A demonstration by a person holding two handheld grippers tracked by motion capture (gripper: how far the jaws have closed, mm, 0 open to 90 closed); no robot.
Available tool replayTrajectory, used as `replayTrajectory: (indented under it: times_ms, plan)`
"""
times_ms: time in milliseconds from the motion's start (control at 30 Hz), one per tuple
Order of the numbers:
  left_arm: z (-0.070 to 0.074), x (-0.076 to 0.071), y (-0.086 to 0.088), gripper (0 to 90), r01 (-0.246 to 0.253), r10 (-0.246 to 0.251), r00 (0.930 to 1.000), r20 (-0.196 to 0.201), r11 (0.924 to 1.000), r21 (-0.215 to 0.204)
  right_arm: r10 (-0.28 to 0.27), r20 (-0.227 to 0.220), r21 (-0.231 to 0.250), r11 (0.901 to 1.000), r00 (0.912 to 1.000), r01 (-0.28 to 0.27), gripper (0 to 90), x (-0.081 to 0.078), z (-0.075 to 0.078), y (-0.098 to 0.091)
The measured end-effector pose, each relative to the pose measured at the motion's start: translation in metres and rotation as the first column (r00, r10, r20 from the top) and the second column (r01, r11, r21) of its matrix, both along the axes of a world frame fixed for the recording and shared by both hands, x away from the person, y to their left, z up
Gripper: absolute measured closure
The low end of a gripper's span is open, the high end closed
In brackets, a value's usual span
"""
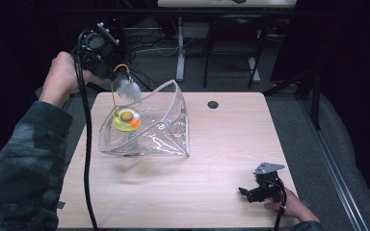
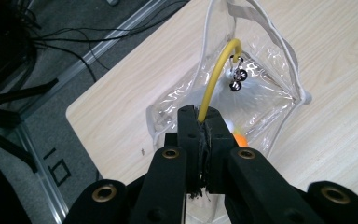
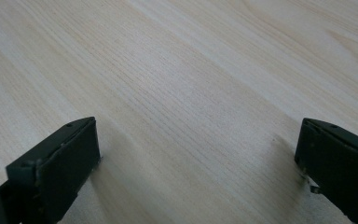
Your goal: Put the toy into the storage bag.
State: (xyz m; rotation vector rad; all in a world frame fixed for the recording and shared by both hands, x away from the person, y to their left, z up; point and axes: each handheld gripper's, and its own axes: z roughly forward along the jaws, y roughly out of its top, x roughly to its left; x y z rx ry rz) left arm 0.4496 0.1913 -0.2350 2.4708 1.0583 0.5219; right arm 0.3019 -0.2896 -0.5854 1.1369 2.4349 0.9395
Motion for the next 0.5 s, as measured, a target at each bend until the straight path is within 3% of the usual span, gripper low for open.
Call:
replayTrajectory:
  times_ms: [500]
  plan:
    - [-0.025, 0.011, -0.008, 88.2, 0.014, -0.014, 0.9987, -0.048, 0.9999, 0.0, 0.001, 0.001, 0.001, 1.0, 1.0, -0.001, 0.0, 0.0, 0.0, 0.0]
